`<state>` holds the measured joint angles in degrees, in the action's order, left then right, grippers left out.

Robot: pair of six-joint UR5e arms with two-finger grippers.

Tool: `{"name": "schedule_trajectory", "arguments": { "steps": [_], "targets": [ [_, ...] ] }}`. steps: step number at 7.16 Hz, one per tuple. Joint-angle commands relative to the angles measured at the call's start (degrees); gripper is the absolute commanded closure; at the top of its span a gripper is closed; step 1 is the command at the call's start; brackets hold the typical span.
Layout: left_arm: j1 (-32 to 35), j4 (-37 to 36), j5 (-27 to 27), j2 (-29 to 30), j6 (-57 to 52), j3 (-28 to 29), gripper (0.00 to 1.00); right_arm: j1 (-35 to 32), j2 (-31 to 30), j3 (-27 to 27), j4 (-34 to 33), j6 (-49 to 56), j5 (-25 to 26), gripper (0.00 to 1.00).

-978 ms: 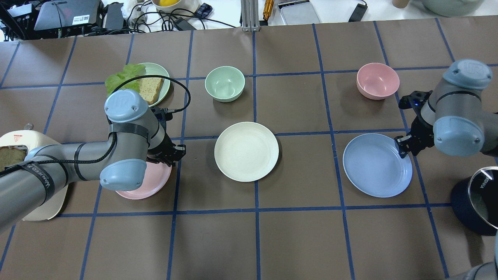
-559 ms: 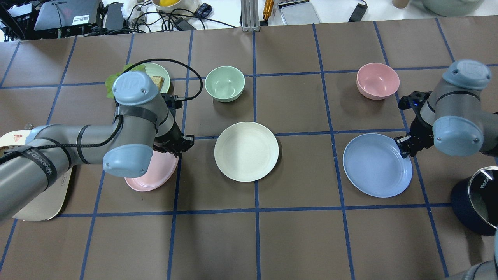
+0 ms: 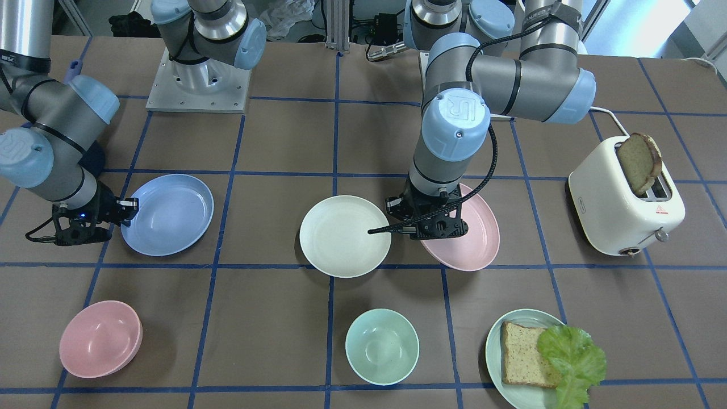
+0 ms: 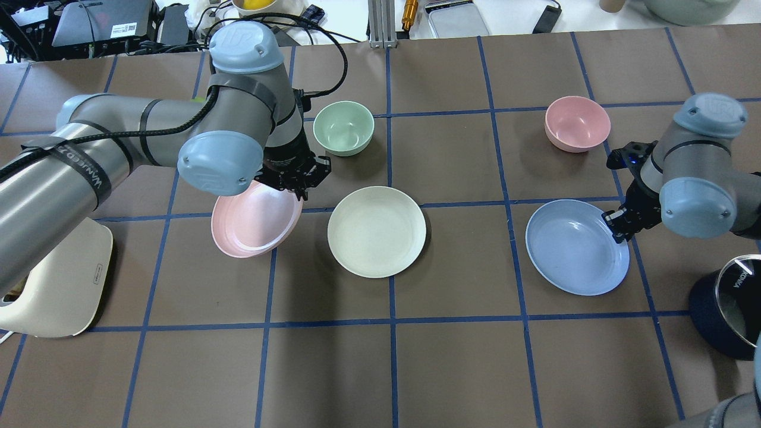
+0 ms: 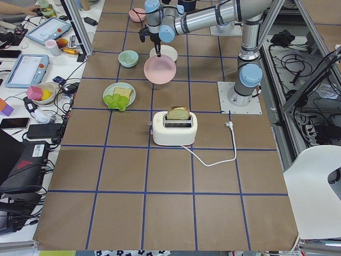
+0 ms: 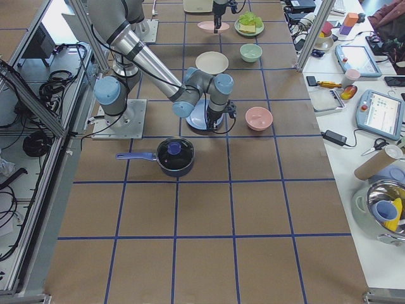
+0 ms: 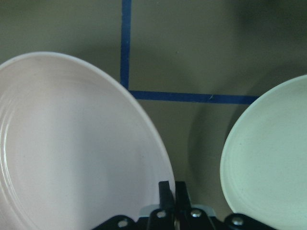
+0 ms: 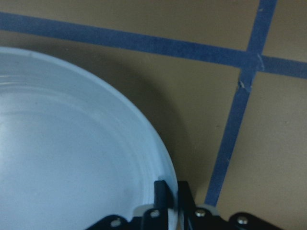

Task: Stack three plates with pink and blue
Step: 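Lift the pink plate with left gripper and set it onto the cream plate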

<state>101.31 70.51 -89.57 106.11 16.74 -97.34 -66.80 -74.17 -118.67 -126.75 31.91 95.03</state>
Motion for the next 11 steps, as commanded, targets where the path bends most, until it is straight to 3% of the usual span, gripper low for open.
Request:
{"name": "schedule_trajectory", "arguments": {
  "steps": [1, 3, 6, 9, 10, 11],
  "targets": [
    [8.76, -0.28, 1.85, 4.61, 7.05, 5.56, 1.0, 0.0, 0.08, 0.1, 0.02, -0.53, -0.02, 1.0],
    [14.15, -2.47, 1.16, 10.24, 13.63, 8.29, 1.0, -0.09, -0.54, 0.8, 0.45, -0.53, 0.15, 1.0],
    [17.68, 0.95, -0.34, 13.24, 17.08, 13.75, 1.0, -0.09, -0.54, 8.52, 10.71, -0.62, 0.15, 1.0],
    [19.35, 0.25, -1.22, 15.53, 17.27, 13.76, 1.0, -0.26, -0.71, 8.98, 11.09, -0.62, 0.15, 1.0],
    [19.71, 0.42, -1.31, 15.8, 16.92, 13.41, 0.78, -0.26, -0.98, 9.24, 12.31, -0.62, -0.19, 1.0],
    [19.71, 0.16, -1.22, 16.5, 16.57, 13.75, 0.01, -0.26, -1.07, 11.59, 16.58, -1.06, -2.02, 1.0]
  ]
}}
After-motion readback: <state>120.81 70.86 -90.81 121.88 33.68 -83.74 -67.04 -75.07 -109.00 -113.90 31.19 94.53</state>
